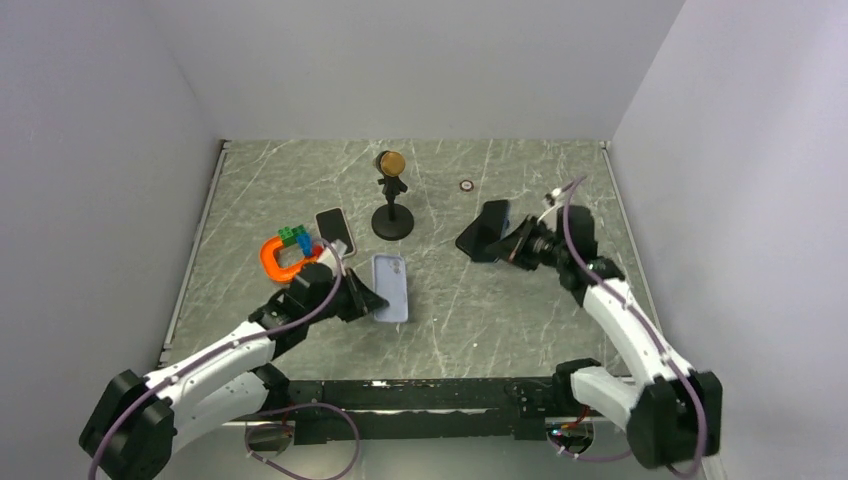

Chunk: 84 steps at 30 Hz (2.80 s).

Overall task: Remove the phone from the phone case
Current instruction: Place the phone case at the center of the board, then place the phone at the center of the board, then pick up the phone at the center of the board.

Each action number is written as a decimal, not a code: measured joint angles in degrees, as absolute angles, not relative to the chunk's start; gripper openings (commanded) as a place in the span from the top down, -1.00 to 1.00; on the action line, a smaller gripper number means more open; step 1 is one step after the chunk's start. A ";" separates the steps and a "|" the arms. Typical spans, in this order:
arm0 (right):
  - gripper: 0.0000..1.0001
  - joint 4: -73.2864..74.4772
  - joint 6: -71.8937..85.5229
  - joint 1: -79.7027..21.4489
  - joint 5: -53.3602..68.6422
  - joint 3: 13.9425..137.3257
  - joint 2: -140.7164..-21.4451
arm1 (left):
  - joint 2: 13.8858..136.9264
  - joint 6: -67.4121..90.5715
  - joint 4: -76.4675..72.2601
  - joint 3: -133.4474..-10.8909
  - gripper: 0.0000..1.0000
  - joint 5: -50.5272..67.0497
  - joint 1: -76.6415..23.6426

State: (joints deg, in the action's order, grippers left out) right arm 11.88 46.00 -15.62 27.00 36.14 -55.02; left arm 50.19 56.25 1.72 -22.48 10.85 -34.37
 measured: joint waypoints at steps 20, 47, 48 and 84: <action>1.00 30.17 17.76 12.36 42.30 103.42 -125.38 | 79.24 75.33 -34.46 -13.02 1.00 11.33 -54.30; 0.20 36.45 17.52 8.40 35.31 122.58 -142.93 | 68.14 74.70 -17.61 -17.19 -0.99 11.16 -55.40; 0.04 36.80 16.99 8.36 32.91 122.85 -142.91 | 65.95 73.49 -14.72 -17.72 -0.99 10.68 -55.40; -1.00 38.74 58.26 -26.61 -24.23 82.94 -116.46 | 35.79 44.60 21.34 -35.75 -0.99 -11.05 -55.55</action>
